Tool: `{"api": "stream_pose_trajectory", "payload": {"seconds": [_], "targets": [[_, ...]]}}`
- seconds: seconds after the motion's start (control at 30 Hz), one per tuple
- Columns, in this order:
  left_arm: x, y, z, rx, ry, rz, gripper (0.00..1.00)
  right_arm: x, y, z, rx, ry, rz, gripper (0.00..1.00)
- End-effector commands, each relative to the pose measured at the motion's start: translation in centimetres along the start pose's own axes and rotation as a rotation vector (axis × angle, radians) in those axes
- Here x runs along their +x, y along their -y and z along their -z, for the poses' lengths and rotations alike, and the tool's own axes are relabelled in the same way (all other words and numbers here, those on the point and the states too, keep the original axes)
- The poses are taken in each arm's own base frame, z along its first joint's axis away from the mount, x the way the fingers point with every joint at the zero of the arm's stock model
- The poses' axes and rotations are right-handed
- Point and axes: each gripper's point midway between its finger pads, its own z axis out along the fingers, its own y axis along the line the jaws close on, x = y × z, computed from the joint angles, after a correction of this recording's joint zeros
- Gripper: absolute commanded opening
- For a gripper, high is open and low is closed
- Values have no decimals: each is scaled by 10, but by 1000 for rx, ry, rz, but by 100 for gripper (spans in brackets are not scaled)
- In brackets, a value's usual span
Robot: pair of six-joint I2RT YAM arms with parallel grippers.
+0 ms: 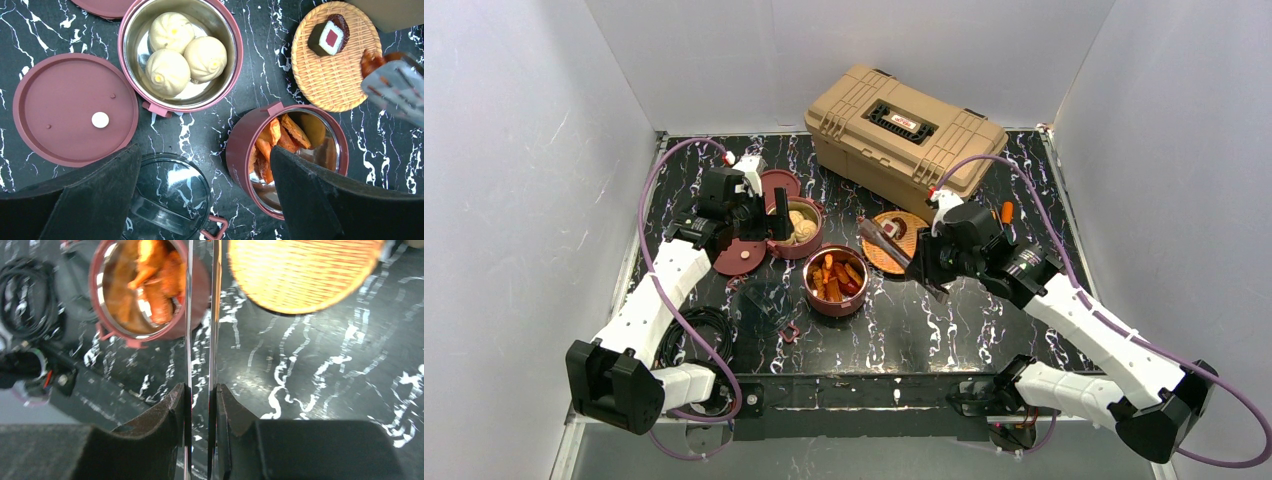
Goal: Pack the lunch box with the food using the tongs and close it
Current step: Pick up the fake food from the plate, then place the fake food in the packing box.
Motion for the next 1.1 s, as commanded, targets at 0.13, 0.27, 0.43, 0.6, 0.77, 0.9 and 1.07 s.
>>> {"api": "stream_pose_trajectory", "payload": {"seconds": [0.13, 0.27, 0.43, 0.6, 0.77, 0.9, 1.07], "targets": [[-9, 6, 3, 24, 6, 6, 99, -18, -69, 30, -344, 40, 83, 1], [-9, 7, 3, 30, 4, 10, 99, -5, -70, 23, -347, -14, 82, 1], [-9, 6, 3, 25, 6, 9, 99, 9, -66, 12, -315, -66, 85, 1], [-10, 6, 4, 25, 8, 8, 99, 18, -54, 1, -228, -116, 103, 1], [-10, 5, 4, 18, 7, 6, 99, 20, -52, -6, -208, -133, 115, 1], [-10, 5, 5, 18, 9, 5, 99, 21, -47, -10, -175, -146, 127, 7], [-10, 5, 5, 18, 9, 5, 99, 19, -46, -12, -168, -143, 132, 20]]}}
